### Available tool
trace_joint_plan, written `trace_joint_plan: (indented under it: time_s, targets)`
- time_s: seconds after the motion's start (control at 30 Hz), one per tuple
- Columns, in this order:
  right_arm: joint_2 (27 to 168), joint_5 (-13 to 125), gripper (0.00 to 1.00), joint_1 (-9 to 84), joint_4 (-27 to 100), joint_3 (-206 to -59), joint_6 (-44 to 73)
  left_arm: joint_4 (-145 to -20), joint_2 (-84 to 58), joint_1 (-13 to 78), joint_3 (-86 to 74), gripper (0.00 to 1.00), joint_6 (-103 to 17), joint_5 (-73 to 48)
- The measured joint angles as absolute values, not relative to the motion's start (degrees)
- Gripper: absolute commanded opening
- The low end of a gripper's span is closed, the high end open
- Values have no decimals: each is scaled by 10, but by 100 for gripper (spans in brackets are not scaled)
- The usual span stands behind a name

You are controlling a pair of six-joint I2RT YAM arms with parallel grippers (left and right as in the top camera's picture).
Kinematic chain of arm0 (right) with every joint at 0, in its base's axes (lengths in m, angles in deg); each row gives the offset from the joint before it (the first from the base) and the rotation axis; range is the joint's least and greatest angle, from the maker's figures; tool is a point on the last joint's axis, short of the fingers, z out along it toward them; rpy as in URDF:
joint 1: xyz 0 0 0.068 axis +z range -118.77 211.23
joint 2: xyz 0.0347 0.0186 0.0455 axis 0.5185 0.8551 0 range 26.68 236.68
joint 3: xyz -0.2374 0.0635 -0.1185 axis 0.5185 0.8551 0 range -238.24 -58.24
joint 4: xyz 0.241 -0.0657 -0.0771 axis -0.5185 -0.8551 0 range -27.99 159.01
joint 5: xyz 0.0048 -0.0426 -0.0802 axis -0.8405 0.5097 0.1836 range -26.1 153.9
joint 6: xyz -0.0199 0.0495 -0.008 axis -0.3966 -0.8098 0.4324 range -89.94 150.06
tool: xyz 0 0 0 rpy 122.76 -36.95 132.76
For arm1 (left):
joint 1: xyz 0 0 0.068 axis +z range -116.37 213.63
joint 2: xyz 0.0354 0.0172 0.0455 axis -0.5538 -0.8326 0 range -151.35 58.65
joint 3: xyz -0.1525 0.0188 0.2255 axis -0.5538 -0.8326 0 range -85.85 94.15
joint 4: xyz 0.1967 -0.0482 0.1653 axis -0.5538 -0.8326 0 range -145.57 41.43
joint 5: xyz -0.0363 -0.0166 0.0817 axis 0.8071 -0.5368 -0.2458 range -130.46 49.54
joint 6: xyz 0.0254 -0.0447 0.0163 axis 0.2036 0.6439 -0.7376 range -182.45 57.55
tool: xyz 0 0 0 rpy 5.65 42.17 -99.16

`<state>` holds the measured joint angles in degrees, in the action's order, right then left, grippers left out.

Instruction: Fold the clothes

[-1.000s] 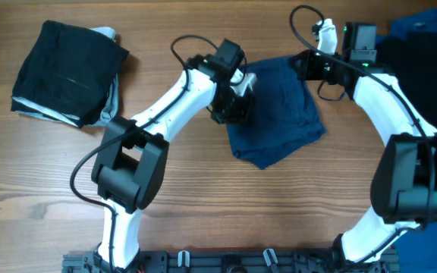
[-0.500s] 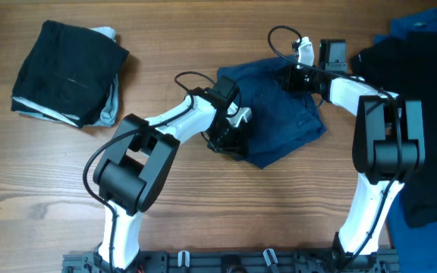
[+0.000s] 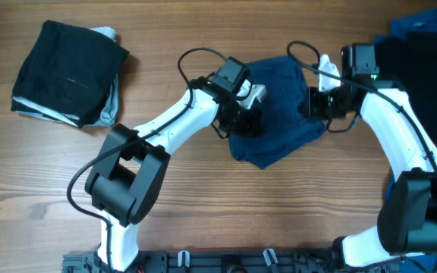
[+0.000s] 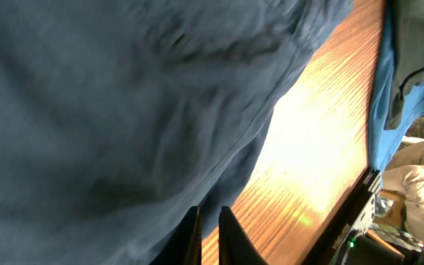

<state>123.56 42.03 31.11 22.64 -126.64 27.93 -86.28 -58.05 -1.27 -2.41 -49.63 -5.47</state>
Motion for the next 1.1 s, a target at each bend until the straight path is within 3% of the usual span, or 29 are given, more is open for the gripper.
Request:
trace_joint_plan:
  time_s: [0.4,0.47,0.67,0.77,0.93,1.1]
  targets:
    - [1247,499,5,279,389,-1109,208,-791,-668,-48,-24,9,-479,-47]
    - [1255,532,5,279,395,-1103,182,-790,-670,-49,-24,4,-479,-45]
    - [1258,567,4,280,400,-1102,157,-800,-665,-48,-5,4,-474,-52]
    - [1258,568,4,280,400,-1102,157,-790,-609,-35,65,4,-472,-115]
    - [1262,490,5,279,363,-1206,194,-759,-556,26,107,4,-472,-215]
    - [1268,441,5,279,496,-1269,188,-725,-633,85,107,4,-470,-240]
